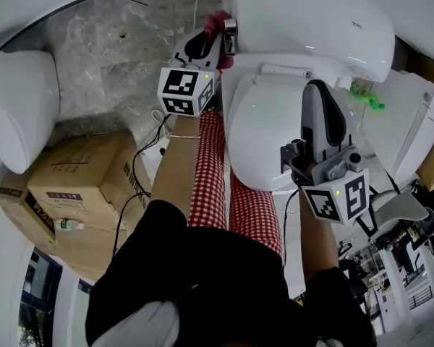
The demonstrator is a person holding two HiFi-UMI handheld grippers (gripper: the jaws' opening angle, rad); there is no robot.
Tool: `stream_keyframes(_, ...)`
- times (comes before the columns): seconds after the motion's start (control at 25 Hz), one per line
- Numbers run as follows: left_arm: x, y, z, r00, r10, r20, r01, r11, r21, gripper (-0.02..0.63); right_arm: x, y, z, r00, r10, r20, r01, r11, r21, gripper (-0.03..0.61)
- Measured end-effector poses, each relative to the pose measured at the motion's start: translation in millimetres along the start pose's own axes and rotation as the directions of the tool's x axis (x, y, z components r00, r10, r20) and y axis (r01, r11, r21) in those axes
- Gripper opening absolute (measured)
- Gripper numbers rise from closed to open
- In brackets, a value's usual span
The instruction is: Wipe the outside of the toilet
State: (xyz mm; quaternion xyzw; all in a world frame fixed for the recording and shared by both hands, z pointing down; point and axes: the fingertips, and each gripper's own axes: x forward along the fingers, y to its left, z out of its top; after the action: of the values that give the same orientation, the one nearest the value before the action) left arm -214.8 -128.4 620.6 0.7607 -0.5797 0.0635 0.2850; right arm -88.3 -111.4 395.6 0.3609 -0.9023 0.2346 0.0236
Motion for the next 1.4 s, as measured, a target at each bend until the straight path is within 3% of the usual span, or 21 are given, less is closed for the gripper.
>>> stream_keyframes(1.4, 38, 34, -61, 0.998, -0.009, -0.06, 0.009, 1.0, -0.005, 0.052, 28, -16, -27, 0.998, -0.037, -0.05, 0.035, 0.999, -0.041, 0.023)
